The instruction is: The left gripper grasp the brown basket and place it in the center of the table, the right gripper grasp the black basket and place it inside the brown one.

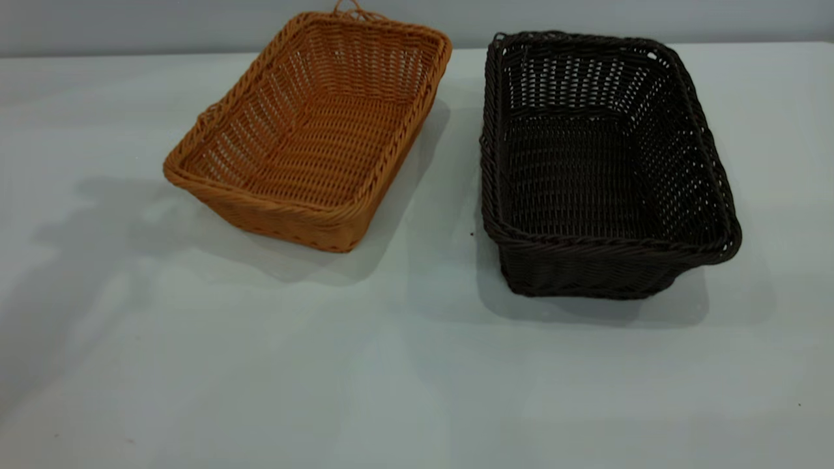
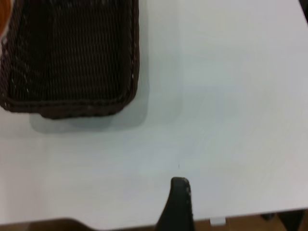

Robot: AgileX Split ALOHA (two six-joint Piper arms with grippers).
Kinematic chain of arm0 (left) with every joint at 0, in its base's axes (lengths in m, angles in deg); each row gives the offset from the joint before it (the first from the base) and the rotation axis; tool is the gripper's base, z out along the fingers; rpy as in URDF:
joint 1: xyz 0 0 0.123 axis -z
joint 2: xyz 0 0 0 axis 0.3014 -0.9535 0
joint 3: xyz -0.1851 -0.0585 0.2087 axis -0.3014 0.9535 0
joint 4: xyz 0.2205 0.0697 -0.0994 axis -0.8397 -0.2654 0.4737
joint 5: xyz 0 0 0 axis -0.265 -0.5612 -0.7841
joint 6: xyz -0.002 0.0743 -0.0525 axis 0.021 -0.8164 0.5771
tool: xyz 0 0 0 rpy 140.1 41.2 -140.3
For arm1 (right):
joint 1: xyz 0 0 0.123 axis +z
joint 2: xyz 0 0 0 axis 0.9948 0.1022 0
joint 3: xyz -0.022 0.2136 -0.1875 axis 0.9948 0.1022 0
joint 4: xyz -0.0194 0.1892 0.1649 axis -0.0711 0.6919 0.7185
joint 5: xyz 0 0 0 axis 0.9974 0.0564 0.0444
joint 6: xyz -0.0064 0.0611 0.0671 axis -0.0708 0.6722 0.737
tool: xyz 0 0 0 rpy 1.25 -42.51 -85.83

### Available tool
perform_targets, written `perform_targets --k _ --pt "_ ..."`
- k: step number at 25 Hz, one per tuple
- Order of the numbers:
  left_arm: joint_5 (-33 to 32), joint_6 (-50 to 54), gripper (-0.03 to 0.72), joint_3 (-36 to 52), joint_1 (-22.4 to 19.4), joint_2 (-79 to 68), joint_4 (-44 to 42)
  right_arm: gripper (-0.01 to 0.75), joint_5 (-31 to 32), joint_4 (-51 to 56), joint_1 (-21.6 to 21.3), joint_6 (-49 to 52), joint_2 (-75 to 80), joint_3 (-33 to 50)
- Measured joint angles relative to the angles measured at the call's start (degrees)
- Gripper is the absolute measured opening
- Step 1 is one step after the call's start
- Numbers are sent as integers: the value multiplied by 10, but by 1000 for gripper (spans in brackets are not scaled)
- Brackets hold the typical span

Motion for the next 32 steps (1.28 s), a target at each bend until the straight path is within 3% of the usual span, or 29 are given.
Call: perform_targets --k 10,22,27,32 --pt "23 -12 566 -142 37 -222 1 594 19 5 0 10 84 -93" --pt "9 -12 543 -324 71 -401 2 594 12 95 0 6 260 -95" --pt "9 -12 399 -349 74 -438 2 594 -8 199 0 -36 366 -95" --pt "4 -18 114 -355 74 -444 3 594 -29 323 0 -92 482 -95"
